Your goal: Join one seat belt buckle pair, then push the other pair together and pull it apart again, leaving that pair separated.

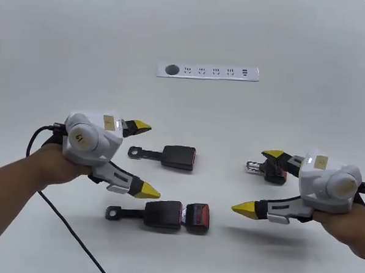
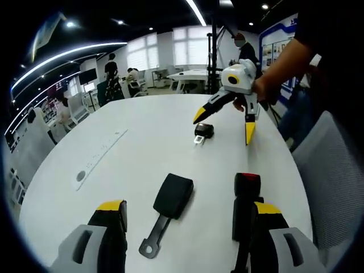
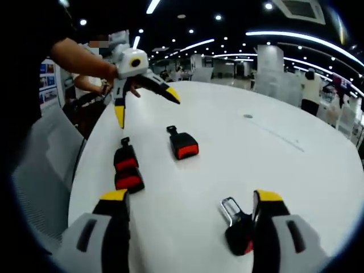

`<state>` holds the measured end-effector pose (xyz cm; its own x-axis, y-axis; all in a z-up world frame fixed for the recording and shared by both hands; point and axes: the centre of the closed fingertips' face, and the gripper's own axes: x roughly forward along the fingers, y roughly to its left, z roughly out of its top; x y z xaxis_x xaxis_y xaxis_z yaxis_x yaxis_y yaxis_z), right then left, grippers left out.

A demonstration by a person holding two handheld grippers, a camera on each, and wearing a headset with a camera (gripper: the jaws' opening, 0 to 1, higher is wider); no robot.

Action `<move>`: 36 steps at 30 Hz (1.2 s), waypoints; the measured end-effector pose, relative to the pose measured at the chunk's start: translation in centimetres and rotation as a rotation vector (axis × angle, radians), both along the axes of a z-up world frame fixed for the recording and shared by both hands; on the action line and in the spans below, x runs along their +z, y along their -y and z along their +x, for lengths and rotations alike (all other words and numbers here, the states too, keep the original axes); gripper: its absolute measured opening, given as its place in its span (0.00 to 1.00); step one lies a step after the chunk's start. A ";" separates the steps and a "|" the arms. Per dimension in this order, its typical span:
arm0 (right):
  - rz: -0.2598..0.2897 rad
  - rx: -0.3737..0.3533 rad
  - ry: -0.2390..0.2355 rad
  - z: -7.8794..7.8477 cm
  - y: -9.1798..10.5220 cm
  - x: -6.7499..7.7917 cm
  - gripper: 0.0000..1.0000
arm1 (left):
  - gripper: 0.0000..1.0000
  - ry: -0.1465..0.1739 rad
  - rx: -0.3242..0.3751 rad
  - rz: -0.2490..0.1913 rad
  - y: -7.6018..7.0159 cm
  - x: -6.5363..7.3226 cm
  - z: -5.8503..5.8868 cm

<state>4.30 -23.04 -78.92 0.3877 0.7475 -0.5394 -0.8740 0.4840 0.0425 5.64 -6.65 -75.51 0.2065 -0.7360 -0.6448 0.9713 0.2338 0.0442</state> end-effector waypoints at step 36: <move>-0.134 0.118 -0.124 3.1 5.8 -4.2 0.63 | 0.74 -0.034 -0.210 0.134 2.5 -7.0 4.4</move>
